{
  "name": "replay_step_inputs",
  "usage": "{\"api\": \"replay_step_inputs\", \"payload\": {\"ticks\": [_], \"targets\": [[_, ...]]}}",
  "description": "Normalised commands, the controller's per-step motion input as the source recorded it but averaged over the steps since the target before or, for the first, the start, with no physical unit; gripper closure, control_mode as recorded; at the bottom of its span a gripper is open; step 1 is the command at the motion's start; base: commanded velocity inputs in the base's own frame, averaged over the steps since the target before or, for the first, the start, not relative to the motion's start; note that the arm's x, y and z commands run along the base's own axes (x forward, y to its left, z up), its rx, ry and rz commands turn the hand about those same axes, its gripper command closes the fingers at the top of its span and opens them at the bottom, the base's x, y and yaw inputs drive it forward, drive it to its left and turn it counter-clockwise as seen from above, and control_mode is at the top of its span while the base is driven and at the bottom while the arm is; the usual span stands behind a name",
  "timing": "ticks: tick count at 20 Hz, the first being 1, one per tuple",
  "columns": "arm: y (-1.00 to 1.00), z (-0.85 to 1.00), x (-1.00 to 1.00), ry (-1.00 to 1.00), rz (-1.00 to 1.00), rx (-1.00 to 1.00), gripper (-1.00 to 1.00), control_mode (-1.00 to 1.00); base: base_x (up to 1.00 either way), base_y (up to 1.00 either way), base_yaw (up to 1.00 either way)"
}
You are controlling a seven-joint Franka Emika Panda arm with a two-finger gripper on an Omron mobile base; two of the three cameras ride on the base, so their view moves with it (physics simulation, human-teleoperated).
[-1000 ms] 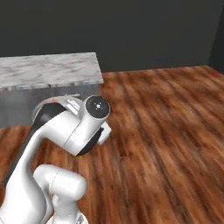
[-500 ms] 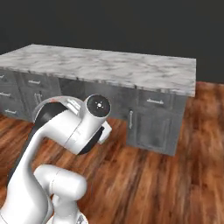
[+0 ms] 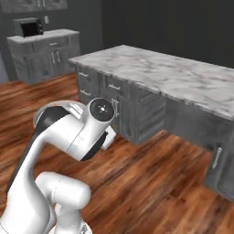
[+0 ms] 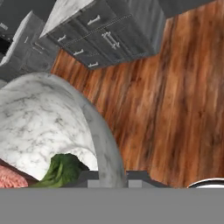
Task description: Place the bowl containing the steak and broccoli in the microwave. Close the microwave door and press the start button to microwave the meal.
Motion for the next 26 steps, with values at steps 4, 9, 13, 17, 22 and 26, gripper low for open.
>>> {"api": "replay_step_inputs", "payload": {"ticks": [4,9,13,17,22,26], "targets": [[0.00,0.00,0.00,0.00,0.00,0.00,1.00,1.00,0.88,0.24,0.63],[0.00,0.00,0.00,0.00,0.00,0.00,1.00,1.00,1.00,0.15,0.59],[0.00,0.00,0.00,0.00,0.00,0.00,1.00,1.00,0.99,0.13,0.61],[0.00,0.00,0.00,0.00,0.00,0.00,1.00,1.00,0.99,0.08,0.61],[0.00,0.00,0.00,0.00,0.00,0.00,1.00,1.00,1.00,0.00,0.57],[0.00,0.00,0.00,0.00,0.00,0.00,1.00,1.00,1.00,0.00,0.56]]}}
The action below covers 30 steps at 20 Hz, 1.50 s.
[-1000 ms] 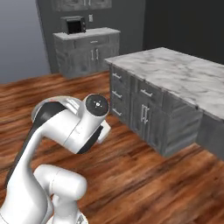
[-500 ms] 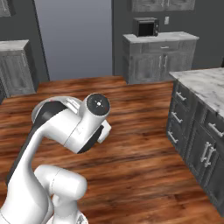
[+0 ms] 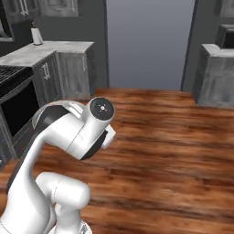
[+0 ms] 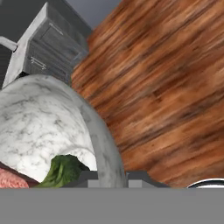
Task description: Place the bowl containing the steak and broccoli in the microwave. Close the microwave door and press the start button to microwave the meal.
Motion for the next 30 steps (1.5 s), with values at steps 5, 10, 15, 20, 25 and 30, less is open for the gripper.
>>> {"api": "replay_step_inputs", "payload": {"ticks": [5,10,15,20,25,30], "targets": [[0.00,0.00,0.00,0.00,0.00,0.00,1.00,1.00,1.00,-0.28,0.42],[0.00,0.00,0.00,0.00,0.00,0.00,1.00,1.00,1.00,-0.48,0.37],[0.00,0.00,0.00,0.00,0.00,0.00,1.00,1.00,1.00,-0.31,0.43],[0.00,0.00,0.00,0.00,0.00,0.00,1.00,1.00,1.00,-0.29,0.45],[0.00,0.00,0.00,0.00,0.00,0.00,1.00,1.00,1.00,-0.46,0.39],[0.00,0.00,0.00,0.00,0.00,0.00,1.00,1.00,1.00,-0.34,0.42]]}}
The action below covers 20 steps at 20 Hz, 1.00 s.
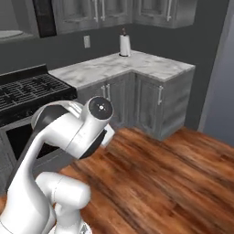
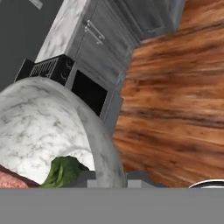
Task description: Place the bowl containing the steak and broccoli in the microwave. Close the microwave door and press the start button to microwave the meal.
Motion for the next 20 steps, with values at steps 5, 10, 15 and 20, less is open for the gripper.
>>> {"api": "replay_step_inputs", "payload": {"ticks": [5,10,15,20], "targets": [[0.00,0.00,0.00,0.00,0.00,0.00,1.00,1.00,1.00,-0.07,0.50],[0.00,0.00,0.00,0.00,0.00,0.00,1.00,1.00,1.00,-0.04,0.52],[0.00,0.00,0.00,0.00,0.00,0.00,1.00,1.00,1.00,-0.10,0.50],[0.00,0.00,0.00,0.00,0.00,0.00,1.00,1.00,1.00,-0.29,0.43]]}}
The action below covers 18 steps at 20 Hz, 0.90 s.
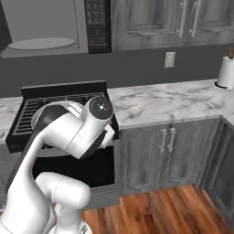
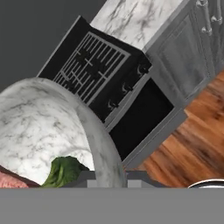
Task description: Place the bowl containing the steak and broccoli in the microwave. Close the microwave door and press the start button to microwave the meal.
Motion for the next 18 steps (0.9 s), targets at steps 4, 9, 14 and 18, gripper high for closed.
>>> {"api": "replay_step_inputs", "payload": {"ticks": [4,9,14,18], "targets": [[0.00,0.00,0.00,0.00,0.00,0.00,1.00,1.00,1.00,-0.29,0.42],[0.00,0.00,0.00,0.00,0.00,0.00,1.00,1.00,0.98,-0.01,0.42],[0.00,0.00,0.00,0.00,0.00,0.00,1.00,1.00,0.75,0.03,0.44],[0.00,0.00,0.00,0.00,0.00,0.00,1.00,1.00,0.40,0.01,0.46]]}}
